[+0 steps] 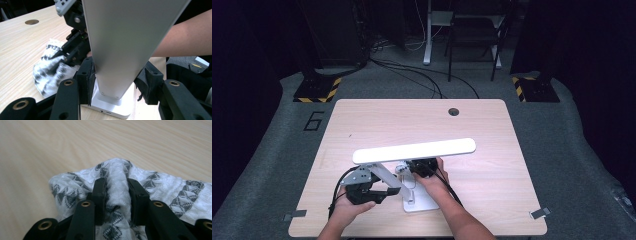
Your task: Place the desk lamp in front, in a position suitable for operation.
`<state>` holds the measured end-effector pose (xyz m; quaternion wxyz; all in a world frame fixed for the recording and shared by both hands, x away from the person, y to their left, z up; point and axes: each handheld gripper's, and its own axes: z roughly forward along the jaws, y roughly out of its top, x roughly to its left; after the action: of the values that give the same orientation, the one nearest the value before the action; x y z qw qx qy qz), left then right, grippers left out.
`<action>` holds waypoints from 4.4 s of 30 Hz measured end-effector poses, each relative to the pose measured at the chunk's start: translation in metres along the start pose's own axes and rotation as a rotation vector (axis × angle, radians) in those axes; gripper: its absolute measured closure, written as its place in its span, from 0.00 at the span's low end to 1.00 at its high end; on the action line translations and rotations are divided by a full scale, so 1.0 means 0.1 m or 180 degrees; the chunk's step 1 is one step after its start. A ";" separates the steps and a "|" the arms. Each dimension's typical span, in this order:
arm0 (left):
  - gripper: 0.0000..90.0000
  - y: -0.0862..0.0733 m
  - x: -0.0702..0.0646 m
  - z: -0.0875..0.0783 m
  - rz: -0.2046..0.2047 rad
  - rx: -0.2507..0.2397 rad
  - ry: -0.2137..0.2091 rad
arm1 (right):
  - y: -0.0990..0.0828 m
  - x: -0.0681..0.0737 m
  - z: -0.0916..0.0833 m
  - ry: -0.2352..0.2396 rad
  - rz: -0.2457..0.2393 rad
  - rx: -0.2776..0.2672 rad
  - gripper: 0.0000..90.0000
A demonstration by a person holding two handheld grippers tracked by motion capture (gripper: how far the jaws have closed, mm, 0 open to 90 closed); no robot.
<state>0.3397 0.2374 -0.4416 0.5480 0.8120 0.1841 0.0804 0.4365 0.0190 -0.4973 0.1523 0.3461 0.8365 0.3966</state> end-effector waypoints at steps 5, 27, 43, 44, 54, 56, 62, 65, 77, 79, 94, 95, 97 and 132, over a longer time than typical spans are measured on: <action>0.59 0.00 0.00 0.00 0.0005 0.0007 -0.0007 | -0.01 0.12 -0.02 0.0141 -0.0256 0.0027 0.78; 0.59 0.00 0.00 0.00 0.0010 0.0004 -0.0006 | -0.02 -0.28 0.05 -0.0311 0.0210 0.0113 0.77; 0.59 0.01 0.01 0.01 0.0023 0.0014 -0.0036 | 0.03 -0.28 0.11 -0.0235 0.0188 0.0133 0.77; 0.59 0.01 0.01 0.01 0.0037 0.0014 -0.0032 | 0.05 -0.28 0.12 -0.0215 0.0119 0.0141 0.77; 0.59 0.01 0.00 0.01 0.0077 0.0023 -0.0026 | 0.14 -0.20 0.27 -0.0173 0.0059 0.0200 0.77; 0.59 0.01 -0.01 0.01 0.0080 0.0022 -0.0022 | 0.14 -0.20 0.28 -0.0164 0.0036 0.0211 0.77; 0.59 0.01 -0.03 0.02 0.0053 0.0027 0.0024 | 0.15 -0.18 0.34 -0.0199 -0.0089 0.0292 0.77; 0.59 0.02 -0.04 0.01 0.0049 0.0053 0.0036 | 0.16 -0.18 0.34 -0.0217 -0.0136 0.0327 0.77; 0.59 0.01 -0.02 0.01 -0.0004 0.0026 0.0047 | 0.12 -0.26 0.29 -0.0215 -0.0084 0.0369 0.77; 0.59 -0.01 0.00 0.02 -0.0037 -0.0022 -0.0002 | 0.11 -0.27 0.29 -0.0226 -0.0093 0.0309 0.77; 0.56 -0.01 0.07 0.09 -0.0163 -0.0165 -0.0218 | 0.10 -0.24 0.31 -0.0200 -0.0025 0.0248 0.77; 0.56 -0.01 0.06 0.09 -0.0170 -0.0170 -0.0218 | 0.10 -0.24 0.31 -0.0195 -0.0026 0.0259 0.77; 0.57 -0.01 0.05 0.08 -0.0115 -0.0143 -0.0176 | 0.10 -0.24 0.31 -0.0192 -0.0054 0.0272 0.77; 0.59 0.01 -0.03 0.07 -0.0043 -0.0071 0.0062 | -0.16 -0.69 -0.07 -0.0600 -0.0136 0.0422 0.77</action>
<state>0.3398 0.2302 -0.4432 0.5557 0.8038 0.1940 0.0866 0.4750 -0.0402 -0.5064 0.2155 0.3732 0.8501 0.3027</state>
